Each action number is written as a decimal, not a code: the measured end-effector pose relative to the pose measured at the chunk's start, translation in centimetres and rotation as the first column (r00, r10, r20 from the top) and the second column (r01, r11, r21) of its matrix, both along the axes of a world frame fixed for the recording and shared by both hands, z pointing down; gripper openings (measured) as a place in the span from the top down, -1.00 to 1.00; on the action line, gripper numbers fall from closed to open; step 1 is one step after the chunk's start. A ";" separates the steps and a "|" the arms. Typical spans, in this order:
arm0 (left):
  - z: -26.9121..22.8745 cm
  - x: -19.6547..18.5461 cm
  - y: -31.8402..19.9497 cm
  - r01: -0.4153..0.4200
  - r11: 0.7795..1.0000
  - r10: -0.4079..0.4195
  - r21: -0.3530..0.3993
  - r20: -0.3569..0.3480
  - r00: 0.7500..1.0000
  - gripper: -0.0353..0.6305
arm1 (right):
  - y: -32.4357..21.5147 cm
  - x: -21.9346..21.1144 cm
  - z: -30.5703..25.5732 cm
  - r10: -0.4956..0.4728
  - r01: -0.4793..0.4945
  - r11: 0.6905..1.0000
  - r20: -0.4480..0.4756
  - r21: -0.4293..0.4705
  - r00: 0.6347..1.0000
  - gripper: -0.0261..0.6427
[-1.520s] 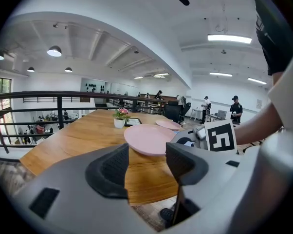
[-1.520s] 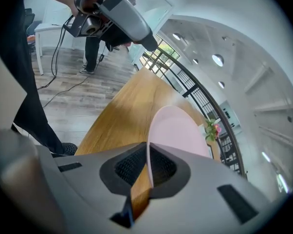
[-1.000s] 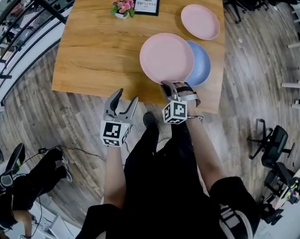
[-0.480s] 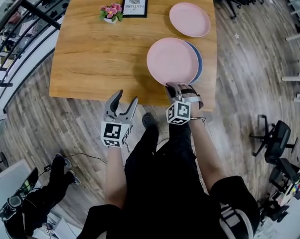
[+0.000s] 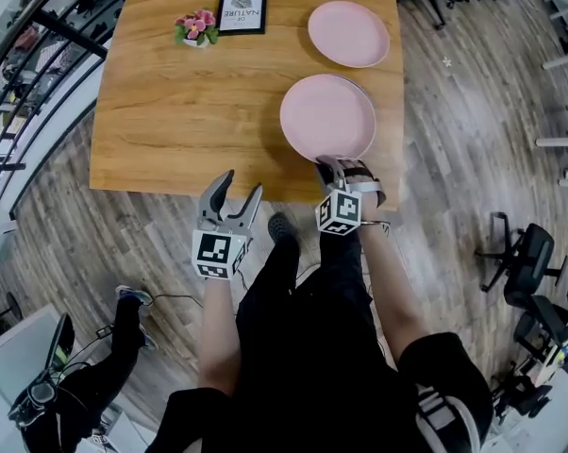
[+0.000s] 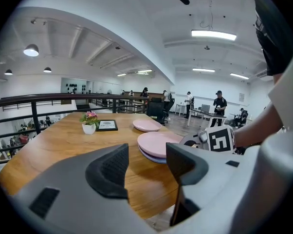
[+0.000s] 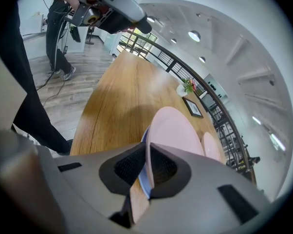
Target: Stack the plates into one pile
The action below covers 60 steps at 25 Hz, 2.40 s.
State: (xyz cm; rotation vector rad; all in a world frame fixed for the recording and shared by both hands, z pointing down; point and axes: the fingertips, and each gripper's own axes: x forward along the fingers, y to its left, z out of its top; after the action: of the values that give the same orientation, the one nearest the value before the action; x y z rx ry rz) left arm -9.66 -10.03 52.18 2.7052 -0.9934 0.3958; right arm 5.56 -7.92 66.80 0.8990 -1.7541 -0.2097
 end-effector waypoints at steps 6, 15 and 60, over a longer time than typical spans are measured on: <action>-0.1 1.1 0.1 -0.016 1.000 0.016 0.002 0.005 1.000 0.14 | 0.3 1.1 0.6 0.019 -0.019 1.000 0.005 -0.012 1.000 0.82; -0.2 1.7 -0.1 -0.031 1.000 0.031 0.004 0.013 0.999 0.14 | 0.3 1.1 1.6 0.024 -0.024 0.999 0.001 -0.041 1.000 0.63; -2.4 15.1 -6.9 0.080 0.997 -0.080 0.007 -0.002 0.997 0.14 | -9.2 15.4 -4.1 0.002 -0.006 1.000 0.106 0.031 0.994 0.55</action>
State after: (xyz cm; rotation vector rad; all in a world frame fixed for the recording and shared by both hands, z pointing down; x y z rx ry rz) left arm 5.39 -16.93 49.78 2.6616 -1.1003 0.3754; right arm 21.01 -17.08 62.69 0.9510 -1.8508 -0.1903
